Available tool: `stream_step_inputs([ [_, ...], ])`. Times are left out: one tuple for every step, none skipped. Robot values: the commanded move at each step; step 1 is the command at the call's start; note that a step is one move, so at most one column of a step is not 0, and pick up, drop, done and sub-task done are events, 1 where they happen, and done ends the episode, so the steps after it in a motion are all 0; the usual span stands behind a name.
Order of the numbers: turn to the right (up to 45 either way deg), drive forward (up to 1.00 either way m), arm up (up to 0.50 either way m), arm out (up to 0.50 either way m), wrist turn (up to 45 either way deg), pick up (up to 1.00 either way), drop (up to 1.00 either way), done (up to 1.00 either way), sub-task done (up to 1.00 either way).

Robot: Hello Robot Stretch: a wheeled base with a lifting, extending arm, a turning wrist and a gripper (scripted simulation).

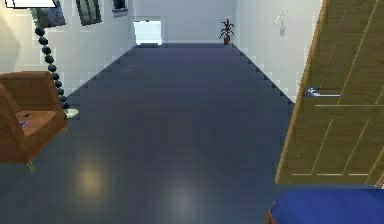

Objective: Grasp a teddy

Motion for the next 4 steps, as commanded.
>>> stream_step_inputs([
  [0.0, 0.0, 0.5, 0.0, 0.0, 0.0, 0.0, 0.0, 0.0],
  [0.0, 0.0, 0.14, 0.0, 0.0, 0.0, 0.0, 0.0, 0.0],
  [0.0, 0.0, 0.0, 0.48, 0.0, 0.0, 0.0, 0.0, 0.0],
  [0.0, 0.0, 0.0, 0.0, 45.0, 0.0, 0.0, 0.0, 0.0],
])
